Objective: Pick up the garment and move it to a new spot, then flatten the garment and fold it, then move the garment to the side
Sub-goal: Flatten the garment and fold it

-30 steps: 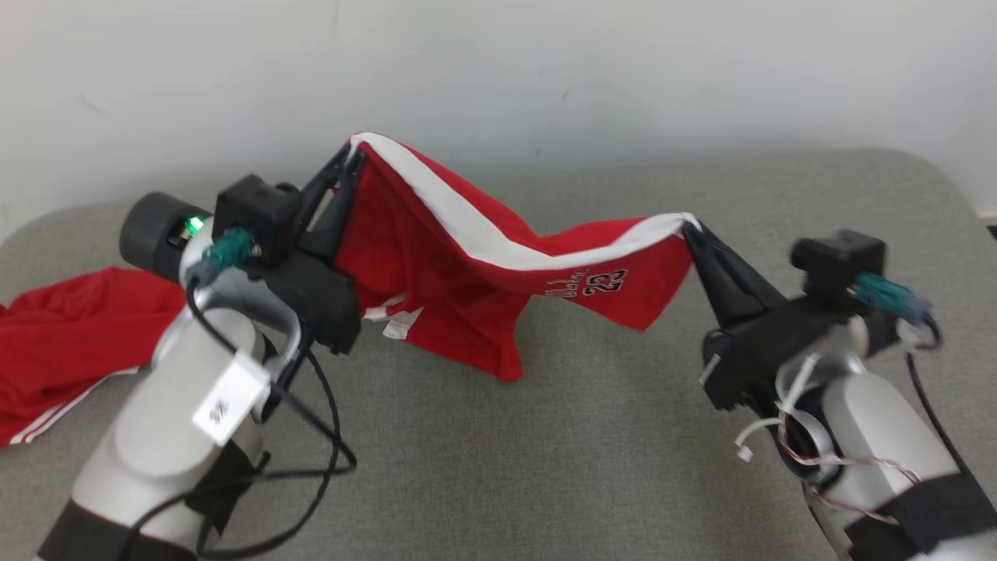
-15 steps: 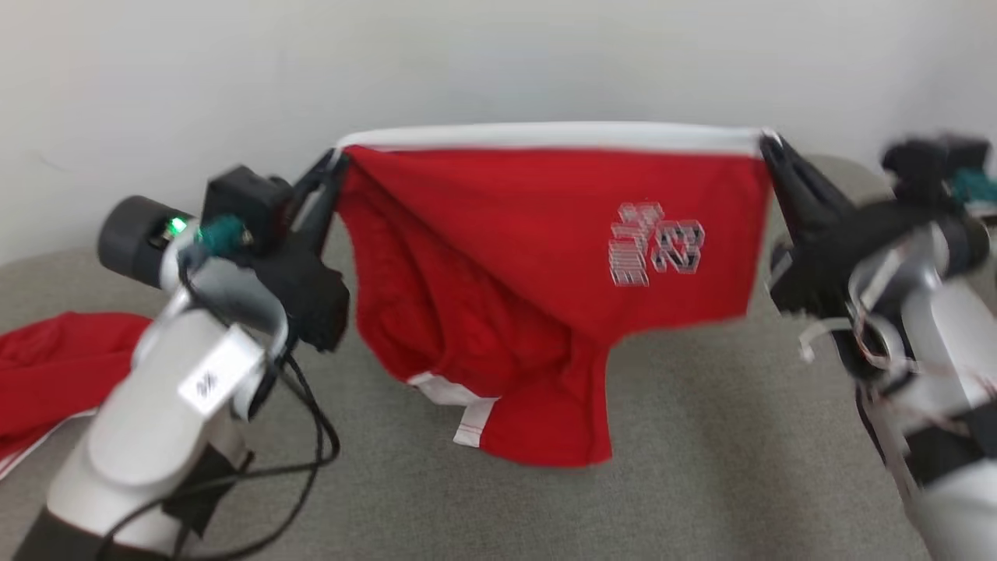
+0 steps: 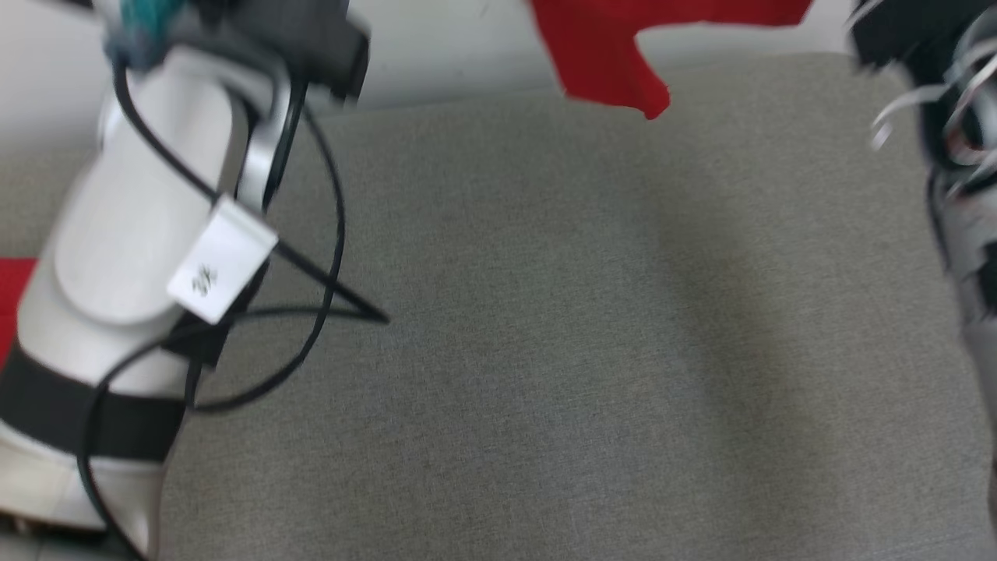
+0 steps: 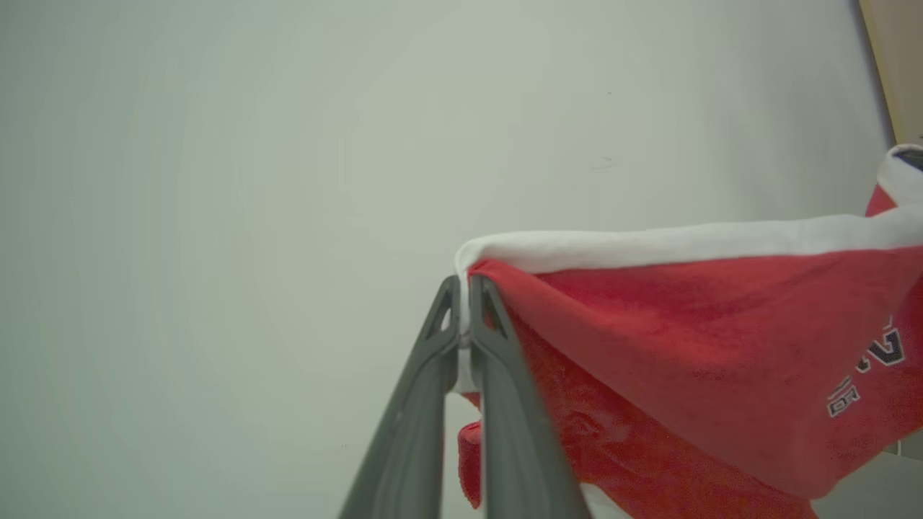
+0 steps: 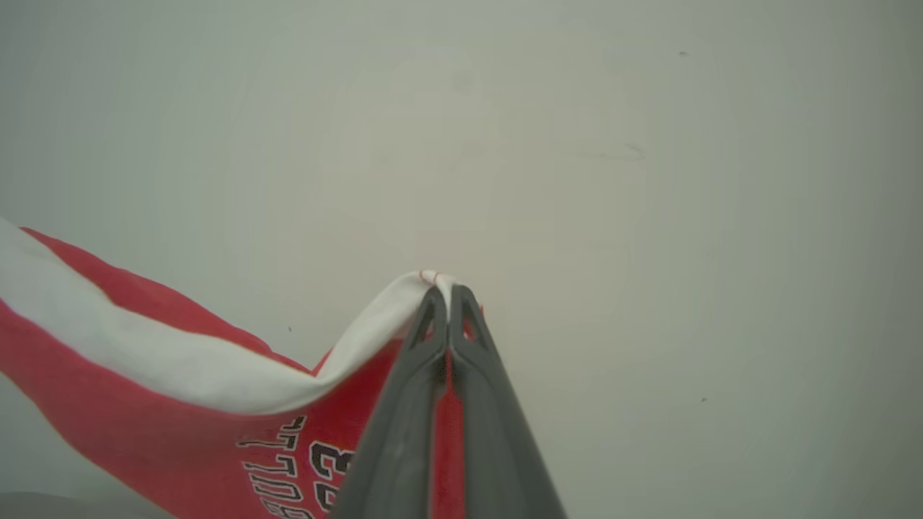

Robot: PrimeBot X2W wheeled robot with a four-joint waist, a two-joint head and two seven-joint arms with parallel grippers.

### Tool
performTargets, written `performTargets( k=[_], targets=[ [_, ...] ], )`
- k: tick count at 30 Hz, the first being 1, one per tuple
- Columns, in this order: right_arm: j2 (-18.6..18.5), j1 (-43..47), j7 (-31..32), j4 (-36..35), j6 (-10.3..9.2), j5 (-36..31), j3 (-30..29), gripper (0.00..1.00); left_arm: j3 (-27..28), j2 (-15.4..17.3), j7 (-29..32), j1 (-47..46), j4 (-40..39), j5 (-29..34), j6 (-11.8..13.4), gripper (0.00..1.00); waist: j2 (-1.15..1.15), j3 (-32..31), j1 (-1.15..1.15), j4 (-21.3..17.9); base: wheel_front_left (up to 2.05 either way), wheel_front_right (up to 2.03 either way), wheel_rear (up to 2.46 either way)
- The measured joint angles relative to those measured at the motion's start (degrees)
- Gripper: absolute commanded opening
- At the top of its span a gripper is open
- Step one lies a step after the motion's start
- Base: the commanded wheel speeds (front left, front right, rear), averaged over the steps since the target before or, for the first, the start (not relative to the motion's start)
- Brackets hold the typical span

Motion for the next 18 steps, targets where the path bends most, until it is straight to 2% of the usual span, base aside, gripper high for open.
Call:
performTargets(
  k=[3,7,11,14,18],
  targets=[
    [-0.12,6.47,0.23,-0.96,1.34,-0.63,3.07,0.00,-0.05,2.22,-1.44,7.03,0.45,0.09,0.36,0.00,0.00,1.68,0.00,0.23,0.00,0.00,0.00],
    [-0.49,19.75,1.98,-0.58,2.02,-0.55,7.00,0.00,-1.23,4.95,-2.20,18.06,3.32,0.09,0.78,0.00,0.00,3.82,0.00,0.38,0.00,0.00,0.00],
    [-0.26,31.26,3.25,2.45,2.42,-0.44,10.96,0.00,-4.11,5.47,-3.48,26.28,8.46,0.08,0.68,0.00,0.01,5.59,0.00,0.31,0.00,0.00,0.00],
    [-0.36,34.48,3.69,3.66,2.44,0.02,11.59,0.00,-5.70,4.69,-4.52,28.33,10.49,0.08,-0.10,0.00,0.01,5.84,0.00,0.27,0.00,0.00,0.00],
    [-1.13,34.55,3.94,3.98,2.46,0.14,11.85,0.00,-6.50,4.21,-5.54,29.34,12.83,0.16,-0.77,0.00,0.00,4.48,-0.01,0.28,0.00,0.00,0.00]
  ],
)
